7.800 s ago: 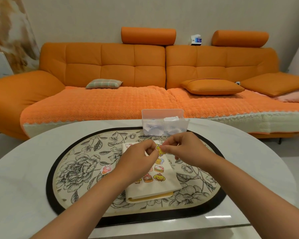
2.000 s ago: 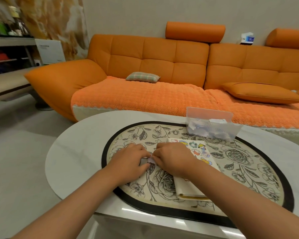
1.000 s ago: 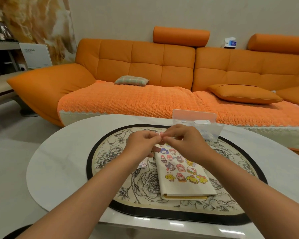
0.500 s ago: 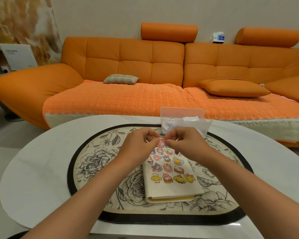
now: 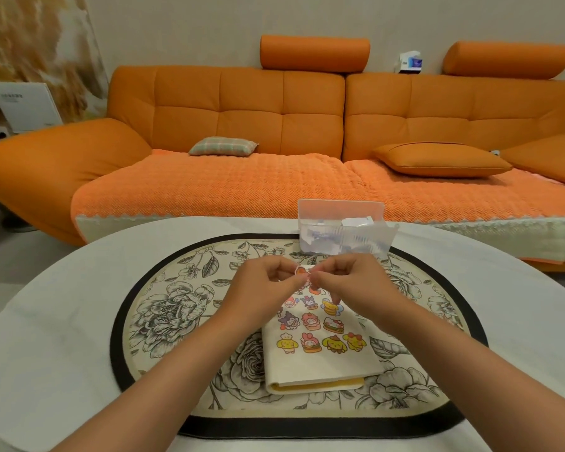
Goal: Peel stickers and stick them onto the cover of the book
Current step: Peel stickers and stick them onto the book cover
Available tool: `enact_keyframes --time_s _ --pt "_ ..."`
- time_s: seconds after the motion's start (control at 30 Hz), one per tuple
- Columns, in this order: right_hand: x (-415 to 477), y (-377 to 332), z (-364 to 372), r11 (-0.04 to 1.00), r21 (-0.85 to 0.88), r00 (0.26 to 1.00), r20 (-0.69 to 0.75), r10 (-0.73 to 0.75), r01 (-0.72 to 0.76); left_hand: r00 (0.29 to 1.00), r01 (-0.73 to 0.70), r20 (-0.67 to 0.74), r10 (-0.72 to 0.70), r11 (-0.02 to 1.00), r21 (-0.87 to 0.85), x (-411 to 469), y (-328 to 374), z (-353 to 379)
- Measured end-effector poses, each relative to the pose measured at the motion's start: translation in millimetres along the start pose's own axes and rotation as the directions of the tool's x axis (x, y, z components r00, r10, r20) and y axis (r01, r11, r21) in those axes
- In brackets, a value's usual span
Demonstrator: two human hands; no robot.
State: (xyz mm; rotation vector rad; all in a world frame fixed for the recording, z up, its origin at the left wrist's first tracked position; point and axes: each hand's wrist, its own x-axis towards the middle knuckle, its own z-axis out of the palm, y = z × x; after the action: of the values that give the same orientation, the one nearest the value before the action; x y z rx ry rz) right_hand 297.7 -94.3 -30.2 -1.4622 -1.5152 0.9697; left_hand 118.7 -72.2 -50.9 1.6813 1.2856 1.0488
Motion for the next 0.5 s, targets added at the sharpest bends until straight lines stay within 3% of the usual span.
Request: enact_keyframes --time_s 0.1,0.3,0.5 --pt "1.7 3.2 1.1 0.999 -0.038 1.0 -0.009 -0.006 0.005 1.0 0.013 0.006 -0.013 0.999 -0.032 0.5 -1.3 2.7" --pt "2.0 9.5 6.0 0.962 -0.238 0.984 -0.081 -0.156 0.133 0.999 0.039 -0.01 -0.039 0.999 -0.017 -2.1 -3.8 5.7" --pt "-3.3 9.5 16.8 0.773 -0.6 0.91 -0.172 -0.377 0.207 0.997 0.024 -0.077 -0.023 1.0 0.016 -7.8 -3.0 11.2"
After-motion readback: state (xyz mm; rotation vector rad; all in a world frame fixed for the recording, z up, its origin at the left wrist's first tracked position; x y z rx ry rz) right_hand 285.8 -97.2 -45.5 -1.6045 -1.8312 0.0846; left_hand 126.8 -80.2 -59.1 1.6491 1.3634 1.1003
